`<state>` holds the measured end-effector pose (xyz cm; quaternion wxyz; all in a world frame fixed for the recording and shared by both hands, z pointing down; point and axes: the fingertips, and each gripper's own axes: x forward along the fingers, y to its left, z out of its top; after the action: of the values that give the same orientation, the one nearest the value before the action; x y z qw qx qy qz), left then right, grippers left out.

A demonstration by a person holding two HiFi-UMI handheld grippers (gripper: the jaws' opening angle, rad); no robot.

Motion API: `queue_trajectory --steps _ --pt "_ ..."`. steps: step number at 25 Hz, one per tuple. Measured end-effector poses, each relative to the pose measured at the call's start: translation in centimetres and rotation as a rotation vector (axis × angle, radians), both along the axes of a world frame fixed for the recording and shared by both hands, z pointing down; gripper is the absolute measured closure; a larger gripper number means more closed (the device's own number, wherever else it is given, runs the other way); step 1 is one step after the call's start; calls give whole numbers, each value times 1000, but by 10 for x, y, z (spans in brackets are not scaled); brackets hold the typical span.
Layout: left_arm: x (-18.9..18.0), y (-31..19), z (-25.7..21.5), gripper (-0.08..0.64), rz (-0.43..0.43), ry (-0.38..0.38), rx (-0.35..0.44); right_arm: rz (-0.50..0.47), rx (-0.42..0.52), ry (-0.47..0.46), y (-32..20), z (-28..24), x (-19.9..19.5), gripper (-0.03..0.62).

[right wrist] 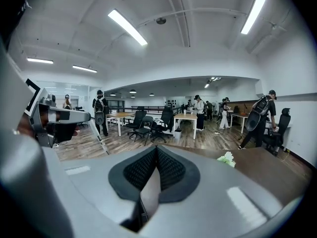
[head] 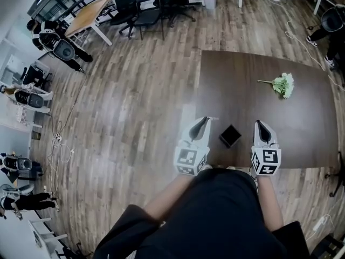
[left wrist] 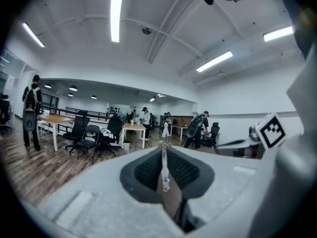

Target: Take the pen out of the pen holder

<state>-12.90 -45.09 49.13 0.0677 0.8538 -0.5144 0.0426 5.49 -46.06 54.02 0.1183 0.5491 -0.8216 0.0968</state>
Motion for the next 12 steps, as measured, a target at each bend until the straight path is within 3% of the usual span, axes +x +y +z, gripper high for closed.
queue_trajectory --steps 12 --pt "-1 -7 -9 531 17 14 7 34 28 -2 0 -10 4 591"
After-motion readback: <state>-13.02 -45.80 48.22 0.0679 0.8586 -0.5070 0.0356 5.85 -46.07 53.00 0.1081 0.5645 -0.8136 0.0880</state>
